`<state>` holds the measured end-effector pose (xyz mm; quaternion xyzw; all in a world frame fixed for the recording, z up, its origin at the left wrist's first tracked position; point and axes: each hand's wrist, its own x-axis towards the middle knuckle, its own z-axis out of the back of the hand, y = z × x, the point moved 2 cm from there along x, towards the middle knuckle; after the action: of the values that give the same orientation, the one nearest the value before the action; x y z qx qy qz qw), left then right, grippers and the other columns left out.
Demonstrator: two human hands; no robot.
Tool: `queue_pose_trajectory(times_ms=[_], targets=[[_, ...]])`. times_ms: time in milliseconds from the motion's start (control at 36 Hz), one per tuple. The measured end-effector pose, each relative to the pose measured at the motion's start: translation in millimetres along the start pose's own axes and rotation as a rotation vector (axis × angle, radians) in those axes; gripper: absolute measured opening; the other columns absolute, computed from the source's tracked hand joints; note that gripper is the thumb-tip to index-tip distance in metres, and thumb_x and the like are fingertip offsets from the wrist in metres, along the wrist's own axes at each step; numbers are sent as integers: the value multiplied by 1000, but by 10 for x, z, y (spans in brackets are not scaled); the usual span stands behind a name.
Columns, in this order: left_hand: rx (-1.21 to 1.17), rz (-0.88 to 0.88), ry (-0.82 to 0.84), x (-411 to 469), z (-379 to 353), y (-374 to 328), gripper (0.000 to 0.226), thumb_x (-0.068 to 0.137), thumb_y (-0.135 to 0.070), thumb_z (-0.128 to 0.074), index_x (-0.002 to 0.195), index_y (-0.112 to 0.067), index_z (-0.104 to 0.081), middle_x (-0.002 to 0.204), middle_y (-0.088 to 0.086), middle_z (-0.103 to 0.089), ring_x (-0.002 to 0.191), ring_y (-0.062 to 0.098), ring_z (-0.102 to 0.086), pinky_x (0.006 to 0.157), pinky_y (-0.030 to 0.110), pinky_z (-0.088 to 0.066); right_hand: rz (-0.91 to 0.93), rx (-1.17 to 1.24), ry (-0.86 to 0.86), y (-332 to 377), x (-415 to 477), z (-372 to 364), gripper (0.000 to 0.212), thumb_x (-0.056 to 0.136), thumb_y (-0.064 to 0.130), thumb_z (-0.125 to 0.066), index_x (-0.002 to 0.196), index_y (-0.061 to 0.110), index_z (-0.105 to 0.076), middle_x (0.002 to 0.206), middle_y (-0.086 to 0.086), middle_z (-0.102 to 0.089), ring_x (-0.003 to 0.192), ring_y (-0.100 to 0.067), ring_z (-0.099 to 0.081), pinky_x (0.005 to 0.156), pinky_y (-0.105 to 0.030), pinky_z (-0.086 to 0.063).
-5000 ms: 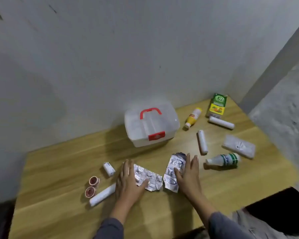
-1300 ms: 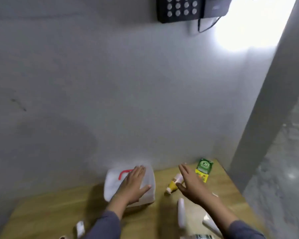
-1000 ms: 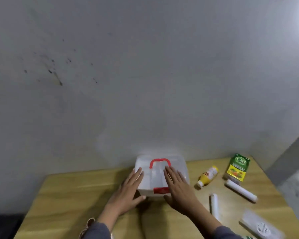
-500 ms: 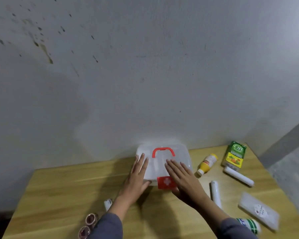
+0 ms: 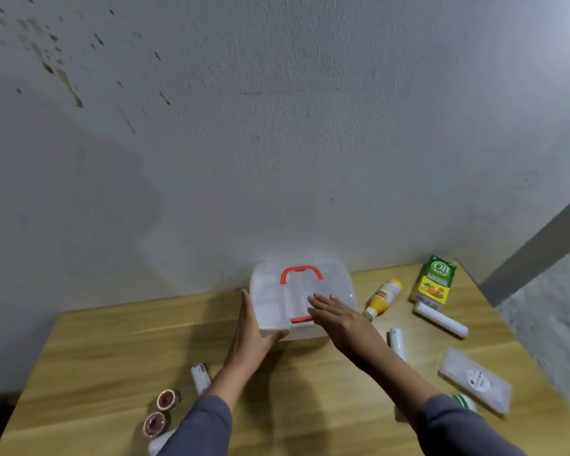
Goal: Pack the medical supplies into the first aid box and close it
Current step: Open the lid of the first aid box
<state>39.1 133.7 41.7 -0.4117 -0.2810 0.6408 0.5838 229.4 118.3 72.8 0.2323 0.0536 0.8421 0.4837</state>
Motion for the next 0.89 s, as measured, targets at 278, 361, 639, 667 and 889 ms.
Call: queue_pose_trajectory(times_ms=[278,361,639,667,889], targets=[[-137,-83,40,-160,-101,119,107,49,-56,-86,136,-32,-30,133,-6,-48,125,10,-46,103,37,-43,49,238,-40,-93,509,707,27,84,16,-58,108,8,-68,113,-10,-69,110,-25,-63,99,-40,-48],[-130,-120,26,-216,-153,9,88,55,-35,-90,126,-36,-38,125,-13,-53,115,-7,-50,92,14,-44,9,259,-57,-189,721,859,28,84,20,-60,110,12,-68,112,-9,-70,108,-23,-64,94,-38,-52],[-212,-30,6,-304,-274,73,98,57,-35,-87,137,-38,-29,132,-9,-51,121,2,-49,90,16,-46,-128,201,-119,-721,1104,840,33,86,20,-62,117,9,-63,120,-12,-65,113,-25,-61,97,-24,-41],[-219,-14,17,-313,-280,99,103,58,-41,-86,141,-36,-25,136,-10,-48,124,3,-47,94,19,-45,-131,198,-148,-772,1093,836,30,86,18,-62,115,9,-64,118,-12,-67,109,-25,-63,95,-22,-41],[-170,37,9,-269,-359,83,101,58,-46,-84,142,-33,-28,138,-7,-46,128,7,-44,102,30,-42,-382,367,-437,-995,934,705,17,84,12,-64,96,4,-72,102,-14,-72,89,-1,-59,75,0,-40]])
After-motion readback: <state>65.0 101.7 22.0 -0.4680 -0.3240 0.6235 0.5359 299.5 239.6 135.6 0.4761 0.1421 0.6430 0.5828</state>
